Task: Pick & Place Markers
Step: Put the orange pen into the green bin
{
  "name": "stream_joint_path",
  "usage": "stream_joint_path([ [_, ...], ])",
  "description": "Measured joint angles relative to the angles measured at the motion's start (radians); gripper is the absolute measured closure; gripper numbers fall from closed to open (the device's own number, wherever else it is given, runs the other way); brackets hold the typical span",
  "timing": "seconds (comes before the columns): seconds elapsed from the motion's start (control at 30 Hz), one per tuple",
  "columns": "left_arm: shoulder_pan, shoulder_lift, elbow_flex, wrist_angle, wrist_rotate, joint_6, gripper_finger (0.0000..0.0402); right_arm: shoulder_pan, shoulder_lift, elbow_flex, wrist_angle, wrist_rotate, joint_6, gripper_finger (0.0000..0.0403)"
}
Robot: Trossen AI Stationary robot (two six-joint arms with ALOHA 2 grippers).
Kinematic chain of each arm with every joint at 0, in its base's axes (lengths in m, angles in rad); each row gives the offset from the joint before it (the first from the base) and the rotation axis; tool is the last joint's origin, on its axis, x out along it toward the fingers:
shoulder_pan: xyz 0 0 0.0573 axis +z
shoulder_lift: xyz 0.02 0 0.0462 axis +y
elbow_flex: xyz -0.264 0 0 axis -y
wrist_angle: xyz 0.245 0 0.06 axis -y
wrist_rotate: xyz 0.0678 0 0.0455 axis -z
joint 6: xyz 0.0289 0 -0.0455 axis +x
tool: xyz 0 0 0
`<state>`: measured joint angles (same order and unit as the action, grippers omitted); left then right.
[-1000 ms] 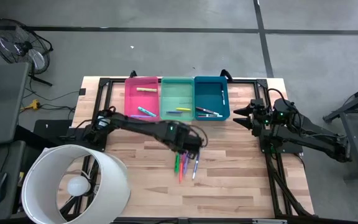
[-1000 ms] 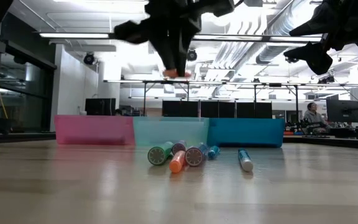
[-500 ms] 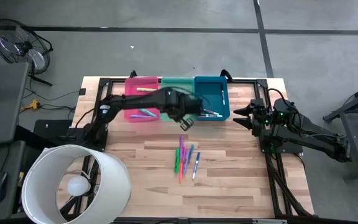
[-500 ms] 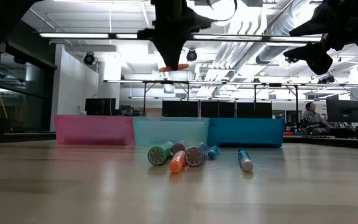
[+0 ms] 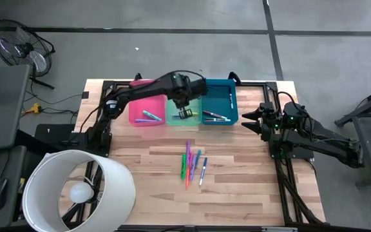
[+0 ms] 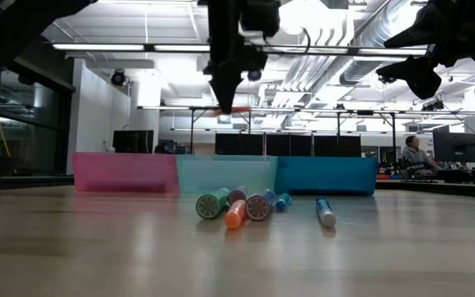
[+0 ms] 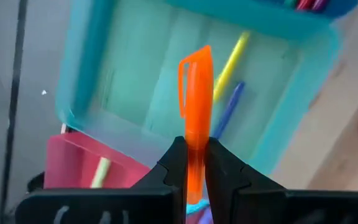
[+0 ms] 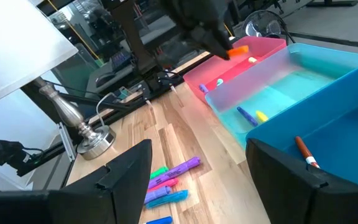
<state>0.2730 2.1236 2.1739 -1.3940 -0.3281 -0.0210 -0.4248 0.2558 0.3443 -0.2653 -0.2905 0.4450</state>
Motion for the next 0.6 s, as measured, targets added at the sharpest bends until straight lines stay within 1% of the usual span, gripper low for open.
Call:
stream_joint_path([
  [0.13, 0.034, 0.027, 0.008, 0.054, 0.007, 0.116, 0.0375, 0.000, 0.000, 0.000, 0.000, 0.000, 0.000, 0.0153],
  [0.23, 0.059, 0.054, -0.003, 0.032, 0.057, 0.176, 0.0376, 0.000, 0.000, 0.000, 0.000, 0.000, 0.000, 0.0153],
  [0.3, 0.064, 0.077, 0.007, 0.070, 0.078, 0.219, 0.0376, 0.000, 0.000, 0.000, 0.000, 0.000, 0.000, 0.0153],
  [0.4, 0.080, 0.092, -0.001, 0.038, 0.103, 0.252, 0.0376, 0.000, 0.000, 0.000, 0.000, 0.000, 0.000, 0.0153],
  [0.5, 0.082, 0.095, -0.015, 0.096, 0.114, 0.294, 0.0376, 0.000, 0.000, 0.000, 0.000, 0.000, 0.000, 0.0153],
  [0.6, 0.089, 0.110, -0.068, 0.121, 0.156, 0.309, 0.0376, 0.000, 0.002, 0.000, 0.000, 0.000, 0.000, 0.0153],
])
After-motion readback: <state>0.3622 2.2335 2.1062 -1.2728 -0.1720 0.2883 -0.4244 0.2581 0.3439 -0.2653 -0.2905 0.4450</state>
